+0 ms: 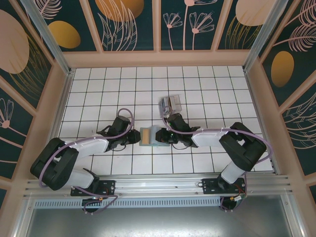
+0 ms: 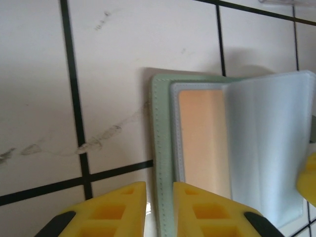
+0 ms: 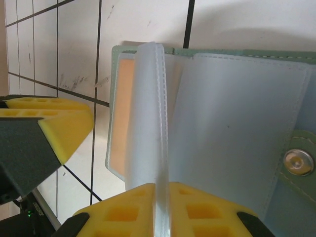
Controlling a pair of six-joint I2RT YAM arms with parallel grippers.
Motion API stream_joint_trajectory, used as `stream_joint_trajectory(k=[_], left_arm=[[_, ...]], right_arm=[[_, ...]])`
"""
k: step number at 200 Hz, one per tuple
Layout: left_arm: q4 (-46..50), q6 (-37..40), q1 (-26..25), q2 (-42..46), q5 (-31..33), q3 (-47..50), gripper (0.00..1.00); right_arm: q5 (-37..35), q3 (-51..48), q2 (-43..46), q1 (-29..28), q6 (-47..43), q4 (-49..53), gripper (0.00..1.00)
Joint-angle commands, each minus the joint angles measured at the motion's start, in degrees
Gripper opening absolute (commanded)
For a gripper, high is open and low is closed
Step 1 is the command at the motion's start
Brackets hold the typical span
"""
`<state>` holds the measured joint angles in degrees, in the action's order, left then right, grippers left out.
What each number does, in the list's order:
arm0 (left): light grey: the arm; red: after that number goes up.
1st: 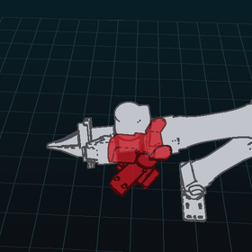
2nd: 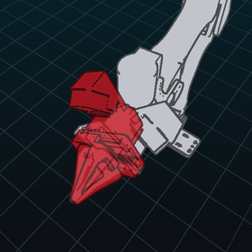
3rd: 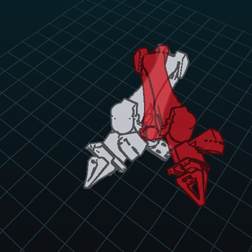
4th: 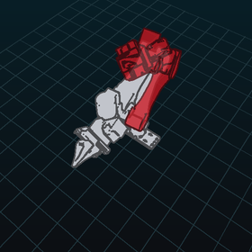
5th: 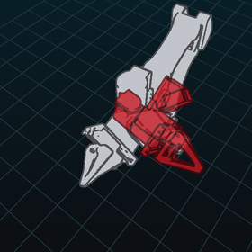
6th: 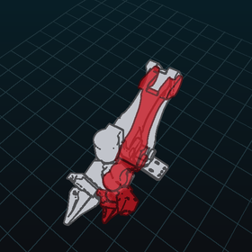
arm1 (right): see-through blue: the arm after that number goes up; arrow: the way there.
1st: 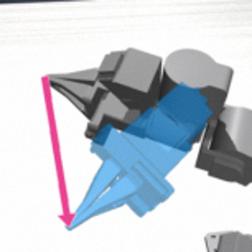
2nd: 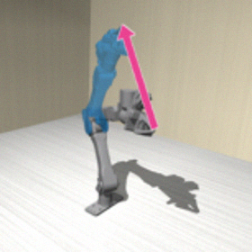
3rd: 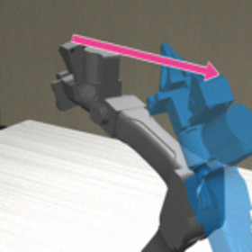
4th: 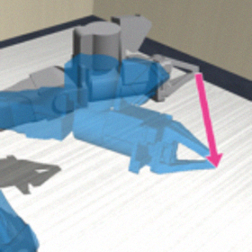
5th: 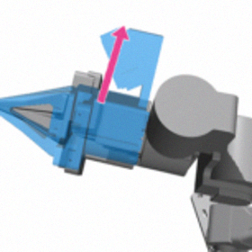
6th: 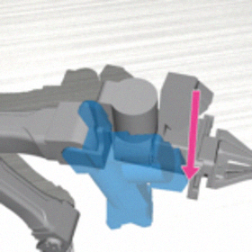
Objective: Put the credit cards into the card holder
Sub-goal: Flip over the card slot on the card holder.
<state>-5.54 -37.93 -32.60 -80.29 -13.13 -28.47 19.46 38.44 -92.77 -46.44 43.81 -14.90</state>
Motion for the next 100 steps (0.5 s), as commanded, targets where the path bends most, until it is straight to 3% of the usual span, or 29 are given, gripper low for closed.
stream_joint_trajectory(k=[1, 100], left_arm=[[-4.82, -0.92, -0.15, -0.65, -4.86, 0.48, 0.23], [-12.82, -2.41, -0.18, -3.35, -9.84, 1.71, 0.23]], right_arm=[[0.37, -1.91, 0.57, 0.62, 0.74, -2.85, 0.16], [9.25, -11.80, 0.36, 3.37, 6.57, -26.74, 0.16]])
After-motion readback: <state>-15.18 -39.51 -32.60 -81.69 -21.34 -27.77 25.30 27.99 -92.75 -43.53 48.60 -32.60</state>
